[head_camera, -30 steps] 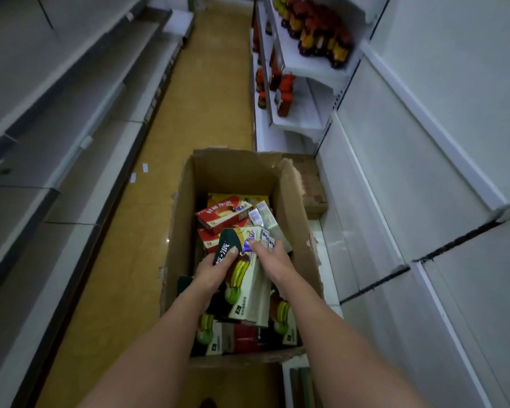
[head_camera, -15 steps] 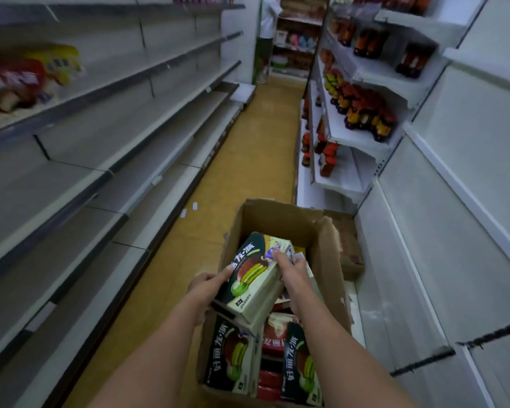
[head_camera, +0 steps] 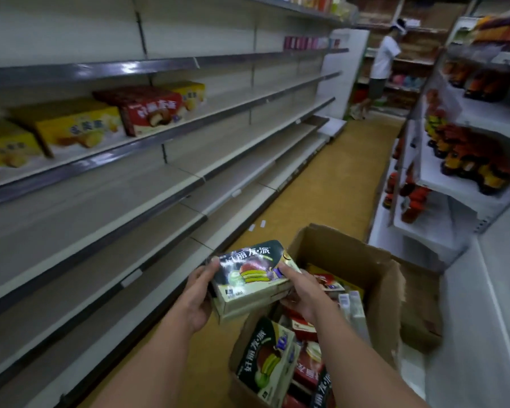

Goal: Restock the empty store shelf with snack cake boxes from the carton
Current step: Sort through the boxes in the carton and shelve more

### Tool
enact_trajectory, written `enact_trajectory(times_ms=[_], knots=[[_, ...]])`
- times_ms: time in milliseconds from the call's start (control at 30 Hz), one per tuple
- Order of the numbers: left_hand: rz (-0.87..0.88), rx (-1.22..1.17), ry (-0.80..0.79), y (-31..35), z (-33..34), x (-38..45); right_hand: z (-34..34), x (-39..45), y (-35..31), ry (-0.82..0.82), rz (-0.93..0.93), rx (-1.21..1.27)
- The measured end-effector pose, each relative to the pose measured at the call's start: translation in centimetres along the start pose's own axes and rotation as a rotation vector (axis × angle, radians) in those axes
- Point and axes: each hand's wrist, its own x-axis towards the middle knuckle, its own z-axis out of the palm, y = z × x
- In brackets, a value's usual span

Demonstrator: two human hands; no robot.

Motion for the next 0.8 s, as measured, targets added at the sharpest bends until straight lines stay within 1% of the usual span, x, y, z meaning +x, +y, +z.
enact_trajectory(times_ms=[67,100,167,233,333,400,500,600,800], knots=[[-0.032,-0.154,0.018,0.6,-1.7,-1.5,2.3,-0.1,0.2,-0.05,0.01,0.041],[-0.046,-0.188,0.036,0.7,-2.5,-2.1,3.3,0.0,0.5,-0.065,0.006,0.063],[-0.016,-0.196,0.138,0.8,-4.7,-3.3,6.0,-0.5,1.0,-0.117,0.003,0.02],[0.062,-0.176,0.268,1.4,-7.5,-5.0,8.7,-1.0,1.2,-0.153,-0.007,0.002],[0.207,-0.221,0.429,2.6,-12.1,-8.2,12.1,-1.4,1.2,-0.217,0.008,0.155],[0.291,-0.275,0.5,3.4,-15.8,-10.9,14.4,-2.1,1.6,-0.258,0.015,0.23],[0.367,-0.304,0.588,4.1,-20.5,-14.4,17.8,-3.8,2.4,-0.332,0.04,0.263],[0.408,-0.331,0.668,4.7,-24.1,-17.5,22.9,-6.2,3.4,-0.421,0.074,0.193],[0.49,-0.362,0.711,5.9,-30.7,-22.7,35.2,-14.1,7.1,-0.589,0.03,-0.09]])
